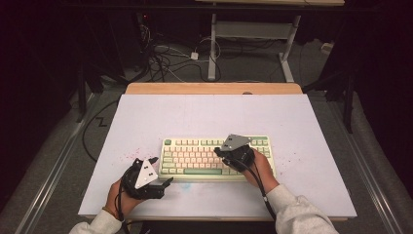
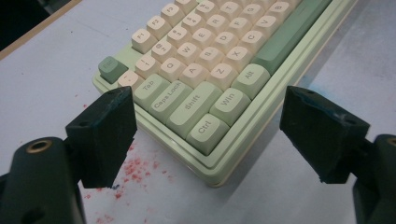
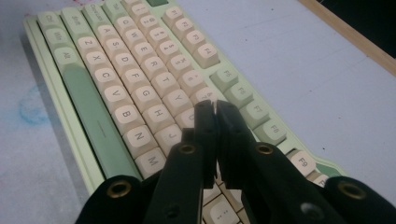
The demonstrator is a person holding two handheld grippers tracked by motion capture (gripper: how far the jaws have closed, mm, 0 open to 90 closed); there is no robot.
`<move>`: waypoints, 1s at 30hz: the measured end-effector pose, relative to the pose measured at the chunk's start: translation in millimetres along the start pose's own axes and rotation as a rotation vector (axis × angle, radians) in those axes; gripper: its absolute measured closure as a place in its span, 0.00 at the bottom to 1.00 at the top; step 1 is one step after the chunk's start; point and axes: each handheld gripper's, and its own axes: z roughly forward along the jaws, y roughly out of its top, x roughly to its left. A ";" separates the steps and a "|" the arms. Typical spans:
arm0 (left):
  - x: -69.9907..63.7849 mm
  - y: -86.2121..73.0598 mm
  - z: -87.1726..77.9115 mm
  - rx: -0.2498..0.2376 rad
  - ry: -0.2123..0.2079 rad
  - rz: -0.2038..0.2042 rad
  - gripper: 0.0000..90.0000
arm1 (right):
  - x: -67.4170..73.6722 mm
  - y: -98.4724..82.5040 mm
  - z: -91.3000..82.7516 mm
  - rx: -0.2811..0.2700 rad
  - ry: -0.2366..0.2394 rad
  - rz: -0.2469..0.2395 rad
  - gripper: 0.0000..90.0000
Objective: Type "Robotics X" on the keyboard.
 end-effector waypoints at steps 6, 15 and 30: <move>0.1 0.5 0.0 -0.006 -0.001 0.004 0.20 | 2.8 -1.2 -11.8 -0.042 0.000 0.004 0.85; 0.7 0.6 -2.2 -0.014 0.001 0.005 0.20 | 5.2 -4.1 -25.8 -0.102 -0.006 0.000 0.62; 2.6 2.0 -6.3 -0.028 0.005 -0.006 0.21 | -1.4 -14.4 -58.4 -0.216 -0.117 0.018 0.28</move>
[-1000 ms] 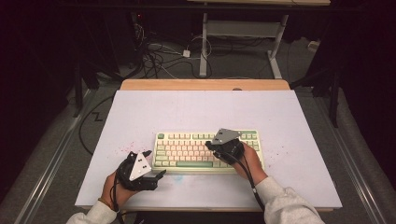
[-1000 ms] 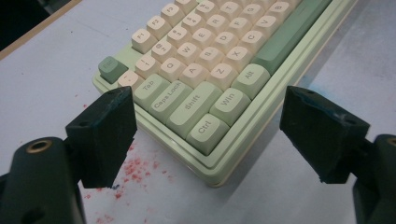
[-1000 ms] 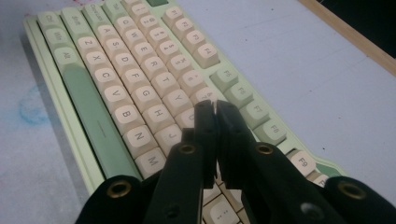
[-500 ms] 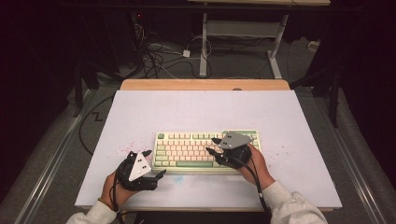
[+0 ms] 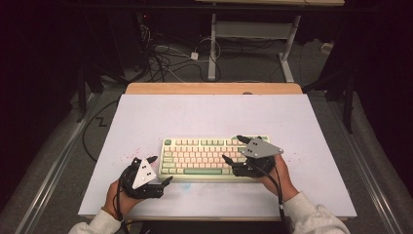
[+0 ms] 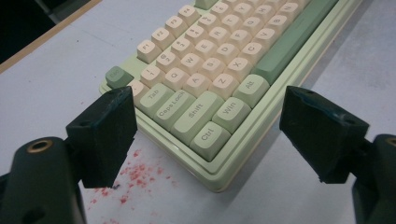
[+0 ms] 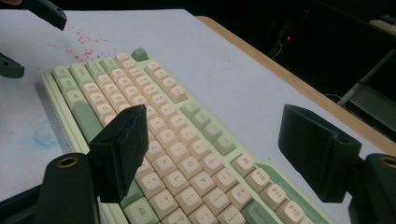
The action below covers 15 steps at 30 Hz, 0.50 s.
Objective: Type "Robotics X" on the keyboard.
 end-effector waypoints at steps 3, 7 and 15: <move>0.6 0.9 -2.7 -0.020 0.001 -0.002 0.21 | -2.5 -2.4 -8.3 -0.013 -0.011 -0.002 0.28; 2.3 1.1 -4.0 -0.028 0.008 -0.011 0.21 | -5.3 -7.9 -16.8 -0.020 -0.026 -0.010 0.26; 2.2 0.9 -3.0 -0.020 0.008 -0.009 0.20 | -10.8 -19.9 -30.4 -0.011 -0.050 0.007 0.20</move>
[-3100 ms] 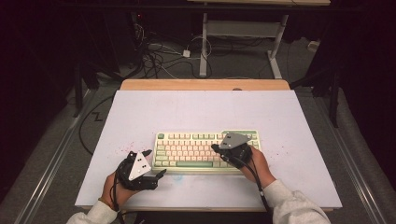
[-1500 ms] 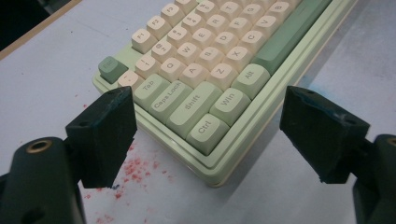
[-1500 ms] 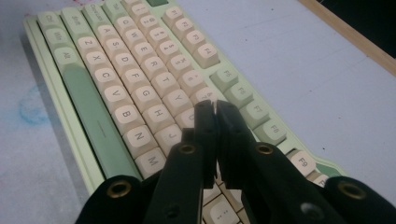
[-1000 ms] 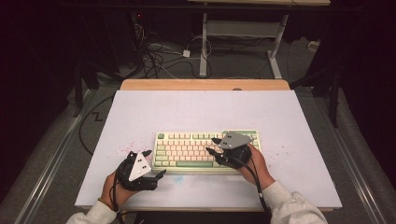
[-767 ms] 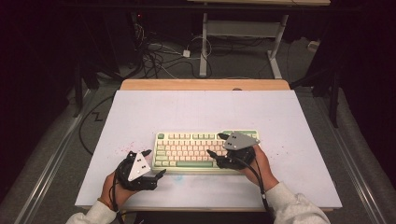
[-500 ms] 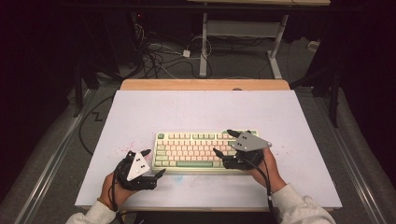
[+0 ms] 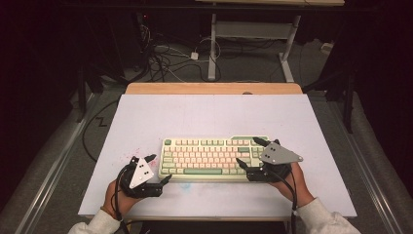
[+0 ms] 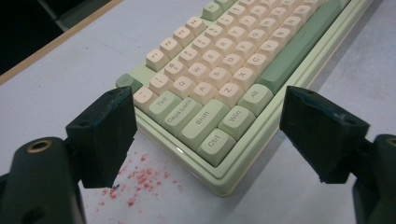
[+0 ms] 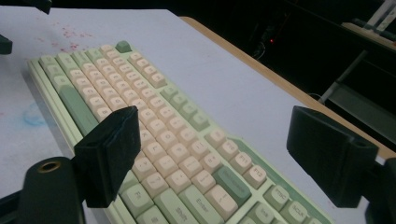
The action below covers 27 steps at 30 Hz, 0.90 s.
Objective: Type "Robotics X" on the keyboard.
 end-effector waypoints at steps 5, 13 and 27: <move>-0.3 0.0 0.9 0.004 0.002 0.000 0.20 | -2.6 -9.2 -8.5 0.012 -0.012 0.000 0.20; -0.6 1.0 2.1 0.008 -0.007 0.003 0.20 | -5.6 -21.9 -21.6 0.013 -0.030 0.008 0.20; 2.6 10.3 -2.4 -0.021 -0.045 0.002 0.32 | -0.9 -33.8 -32.5 0.053 -0.036 0.015 0.20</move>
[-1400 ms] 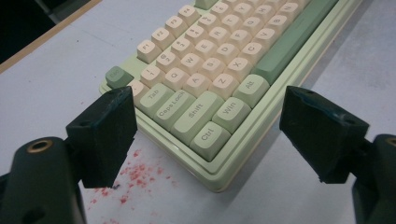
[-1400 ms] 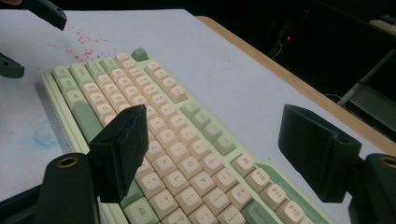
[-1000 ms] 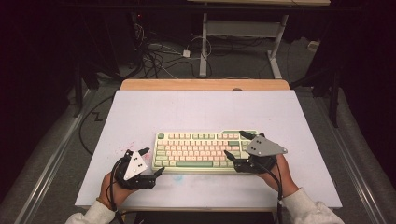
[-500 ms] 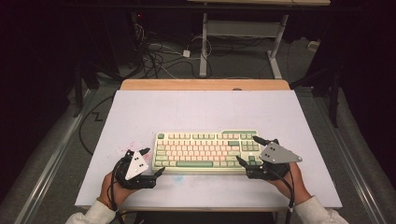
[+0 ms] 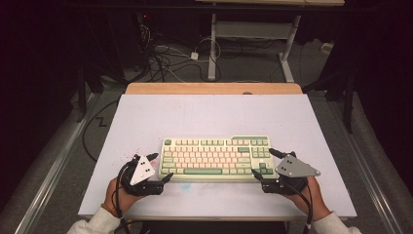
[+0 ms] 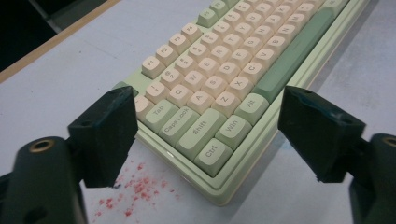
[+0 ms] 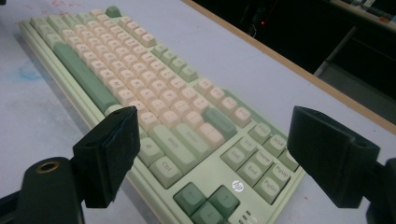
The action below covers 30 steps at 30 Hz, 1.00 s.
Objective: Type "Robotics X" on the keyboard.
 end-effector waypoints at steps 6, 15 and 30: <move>1.4 7.0 0.1 0.009 -0.033 -0.022 0.60 | 1.8 -4.7 -5.9 -0.001 -0.022 0.002 0.21; 8.0 25.0 12.3 0.014 -0.122 -0.071 0.98 | -3.9 -5.8 -9.6 0.000 -0.035 0.005 0.21; 0.2 44.8 56.5 0.103 -0.206 -0.035 0.98 | -5.0 -8.1 -7.3 0.021 -0.039 -0.002 0.21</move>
